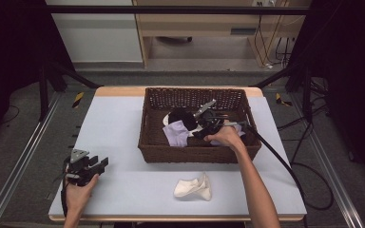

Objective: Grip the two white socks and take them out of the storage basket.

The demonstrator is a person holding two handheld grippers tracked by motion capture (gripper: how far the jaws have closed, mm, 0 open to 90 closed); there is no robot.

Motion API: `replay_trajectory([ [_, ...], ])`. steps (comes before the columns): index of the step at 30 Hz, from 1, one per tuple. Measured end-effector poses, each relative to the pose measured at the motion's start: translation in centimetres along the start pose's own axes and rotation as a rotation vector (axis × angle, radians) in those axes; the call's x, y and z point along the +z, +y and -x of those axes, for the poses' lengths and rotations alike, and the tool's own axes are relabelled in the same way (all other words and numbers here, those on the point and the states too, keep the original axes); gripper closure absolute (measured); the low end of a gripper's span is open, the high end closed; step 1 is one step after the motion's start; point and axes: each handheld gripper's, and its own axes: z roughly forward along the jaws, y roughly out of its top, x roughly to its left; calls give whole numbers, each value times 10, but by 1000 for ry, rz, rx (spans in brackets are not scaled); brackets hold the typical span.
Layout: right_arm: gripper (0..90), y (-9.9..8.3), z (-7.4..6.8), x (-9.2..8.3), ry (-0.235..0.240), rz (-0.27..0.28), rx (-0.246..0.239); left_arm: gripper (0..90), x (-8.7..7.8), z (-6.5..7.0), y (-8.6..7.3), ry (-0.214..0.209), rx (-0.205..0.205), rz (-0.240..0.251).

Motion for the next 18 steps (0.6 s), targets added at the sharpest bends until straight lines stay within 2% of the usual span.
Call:
replay_trajectory([
  [2,427,-2,0,5,3,-40,-12,525,-1,0,-1,1,2,-2],
  [5,441,-4,1,7,-5,-66,-24,526,-1,-1,-1,3,4,-2],
  [10,624,-5,3,10,-29,-118,-16,533,-2,-3,-1,8,-4,-2],
  [11,624,-5,3,10,-29,-118,-16,534,-2,-3,-1,8,-4,-2],
  [12,686,-5,4,11,-38,-145,-12,536,-1,-3,-1,8,-4,-3],
  [13,686,-5,4,11,-38,-145,-12,536,-1,-3,-1,8,-4,-3],
  [14,754,-5,4,11,-44,-154,-10,536,-1,-2,-1,8,-2,-4],
  [16,784,-5,4,11,-42,-159,-16,537,-1,-2,-1,7,-2,-4],
  [17,856,-4,3,10,-31,-169,13,537,0,-2,-1,7,-1,-4],
  [18,863,-3,4,8,-17,-166,24,537,0,-2,-1,7,-2,-4],
])
